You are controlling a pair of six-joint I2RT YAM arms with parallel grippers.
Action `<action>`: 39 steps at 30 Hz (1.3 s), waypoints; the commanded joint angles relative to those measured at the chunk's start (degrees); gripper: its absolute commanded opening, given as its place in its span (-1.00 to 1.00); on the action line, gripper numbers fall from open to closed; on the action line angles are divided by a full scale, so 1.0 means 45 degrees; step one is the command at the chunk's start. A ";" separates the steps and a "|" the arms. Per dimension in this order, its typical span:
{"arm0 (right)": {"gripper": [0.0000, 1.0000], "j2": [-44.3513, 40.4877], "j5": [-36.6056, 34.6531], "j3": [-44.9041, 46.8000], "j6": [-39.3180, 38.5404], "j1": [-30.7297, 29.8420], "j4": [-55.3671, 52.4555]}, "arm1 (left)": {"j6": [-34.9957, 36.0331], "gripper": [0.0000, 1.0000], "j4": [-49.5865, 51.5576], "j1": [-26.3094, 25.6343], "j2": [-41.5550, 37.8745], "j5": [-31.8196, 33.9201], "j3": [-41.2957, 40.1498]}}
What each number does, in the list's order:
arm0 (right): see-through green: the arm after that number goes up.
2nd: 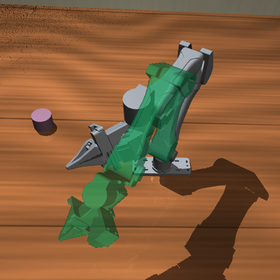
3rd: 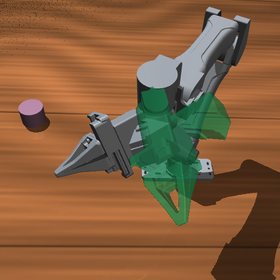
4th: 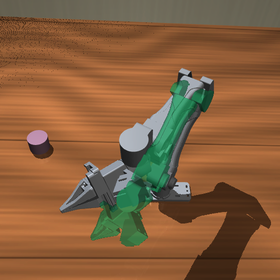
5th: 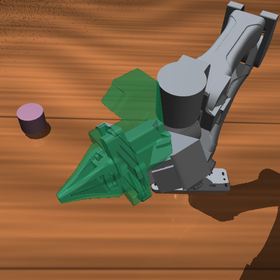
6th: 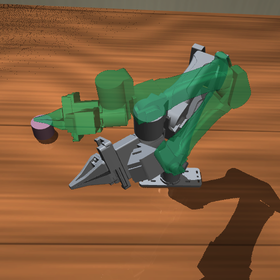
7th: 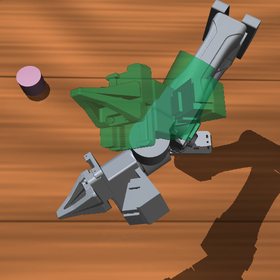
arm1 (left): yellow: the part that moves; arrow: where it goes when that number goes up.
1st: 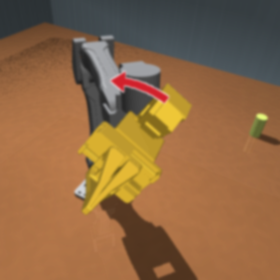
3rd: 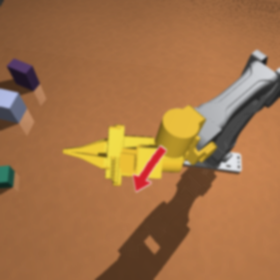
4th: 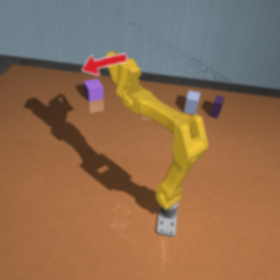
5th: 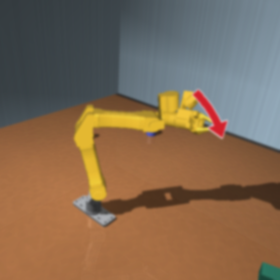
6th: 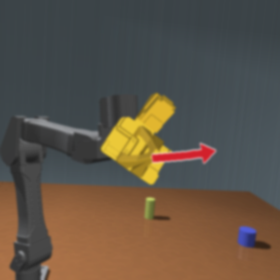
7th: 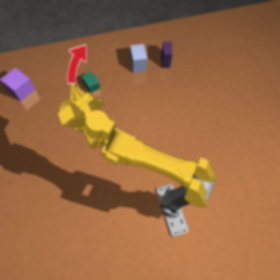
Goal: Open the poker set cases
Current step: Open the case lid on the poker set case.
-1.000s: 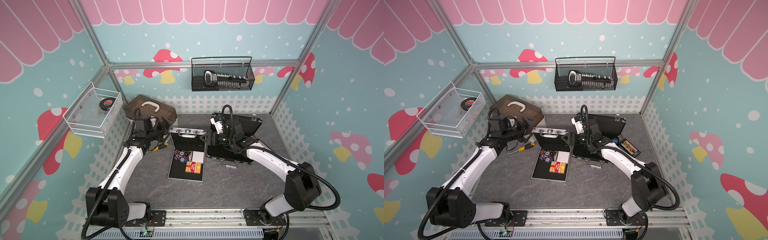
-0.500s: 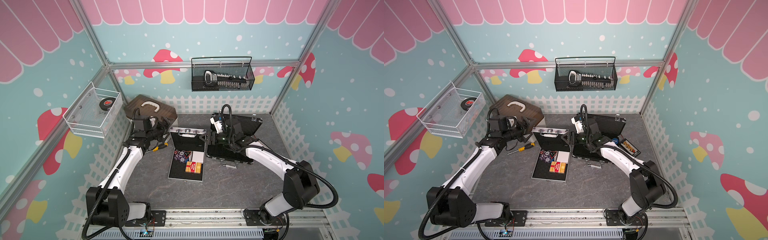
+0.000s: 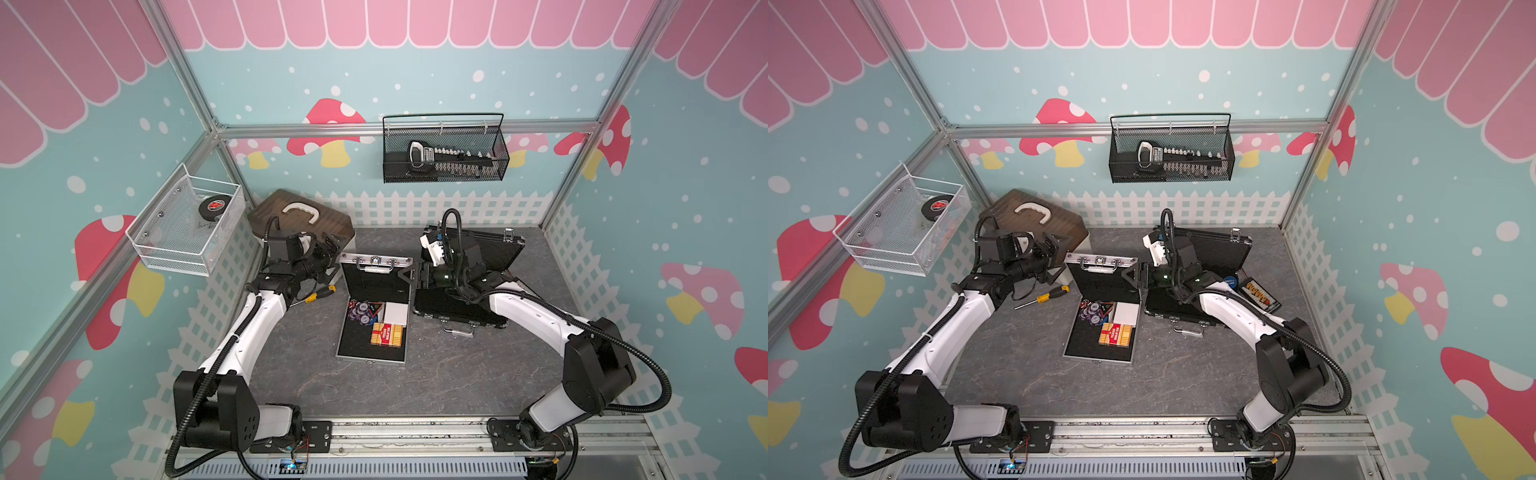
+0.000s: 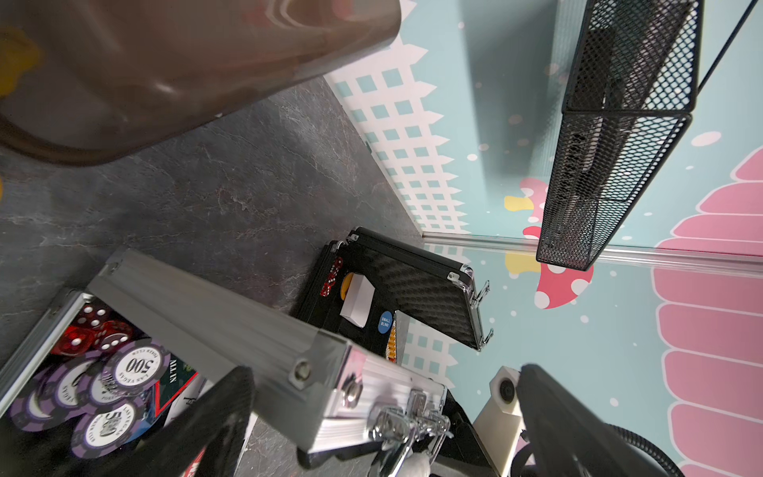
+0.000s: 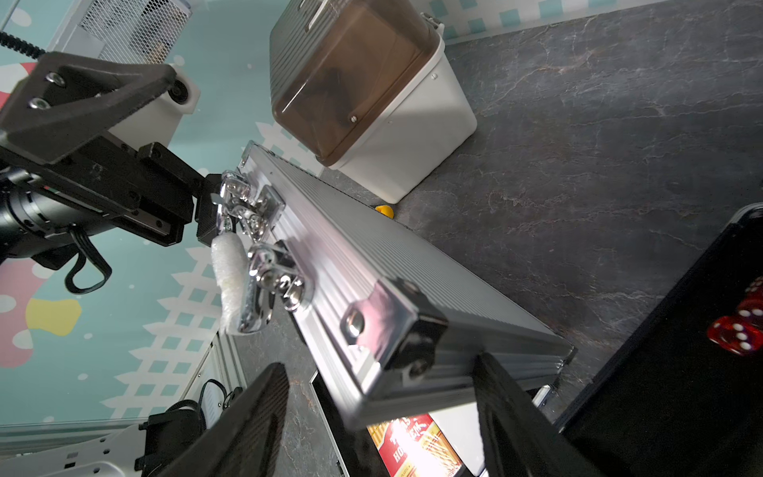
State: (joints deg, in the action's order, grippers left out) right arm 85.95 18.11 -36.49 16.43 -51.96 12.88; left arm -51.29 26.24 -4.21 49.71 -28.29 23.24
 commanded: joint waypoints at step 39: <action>0.13 -0.2617 0.1699 -0.0602 0.0449 0.0004 0.1337 | -0.1669 0.78 0.0690 -0.0656 -0.1260 -0.1501 0.3431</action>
State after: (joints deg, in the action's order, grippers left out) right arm 75.20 19.29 -35.64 18.33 -50.50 13.30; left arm -56.01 33.39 -5.15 43.97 -26.79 34.20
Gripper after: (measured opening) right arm 0.567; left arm 0.894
